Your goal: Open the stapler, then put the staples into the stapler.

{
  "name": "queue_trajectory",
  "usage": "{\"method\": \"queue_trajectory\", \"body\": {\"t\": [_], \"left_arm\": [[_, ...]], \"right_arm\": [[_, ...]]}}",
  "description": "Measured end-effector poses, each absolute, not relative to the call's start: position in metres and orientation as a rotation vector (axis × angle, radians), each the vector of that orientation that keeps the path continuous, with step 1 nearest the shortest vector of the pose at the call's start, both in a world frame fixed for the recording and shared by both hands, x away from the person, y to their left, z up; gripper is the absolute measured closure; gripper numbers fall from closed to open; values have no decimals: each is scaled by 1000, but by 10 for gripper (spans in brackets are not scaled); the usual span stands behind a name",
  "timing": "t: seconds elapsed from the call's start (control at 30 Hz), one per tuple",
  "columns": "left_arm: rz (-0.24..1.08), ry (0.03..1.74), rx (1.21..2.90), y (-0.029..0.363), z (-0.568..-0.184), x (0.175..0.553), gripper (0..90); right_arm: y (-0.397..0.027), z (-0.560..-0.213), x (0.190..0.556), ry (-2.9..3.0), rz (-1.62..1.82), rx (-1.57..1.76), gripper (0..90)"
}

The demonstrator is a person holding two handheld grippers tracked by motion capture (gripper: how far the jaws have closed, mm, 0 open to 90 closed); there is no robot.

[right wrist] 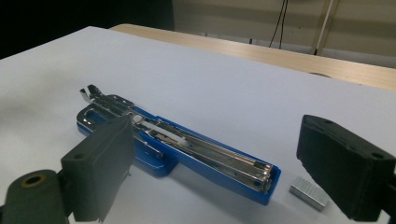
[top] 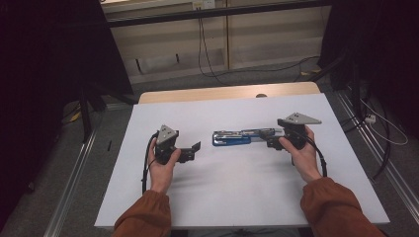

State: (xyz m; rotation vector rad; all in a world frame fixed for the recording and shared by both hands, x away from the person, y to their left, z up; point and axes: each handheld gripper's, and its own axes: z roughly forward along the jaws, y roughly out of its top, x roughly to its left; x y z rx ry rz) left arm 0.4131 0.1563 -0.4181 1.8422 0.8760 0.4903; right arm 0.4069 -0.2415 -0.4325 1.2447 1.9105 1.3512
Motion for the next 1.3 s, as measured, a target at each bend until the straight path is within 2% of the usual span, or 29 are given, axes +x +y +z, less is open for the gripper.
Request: {"method": "queue_trajectory", "body": {"t": [0.4, 0.8, 0.9, 1.1, 1.3], "left_arm": [[520, 827, 1832, 168, -414, 377, 41], [510, 836, 1810, 186, -415, 352, 41], [446, 867, 1758, 191, -415, 347, 39], [466, 884, 1768, 198, -418, 337, 39], [490, 886, 1796, 201, -418, 328, 38]], "right_arm": [[-245, -429, 403, 1952, 1335, 1224, 97], [-248, -430, 406, 1978, 1320, 1214, 75], [-251, -430, 407, 1977, 1357, 1234, 76], [-258, -431, 412, 1986, 1325, 1260, 51], [-269, -427, 413, 2007, 1293, 1316, 97]]}}
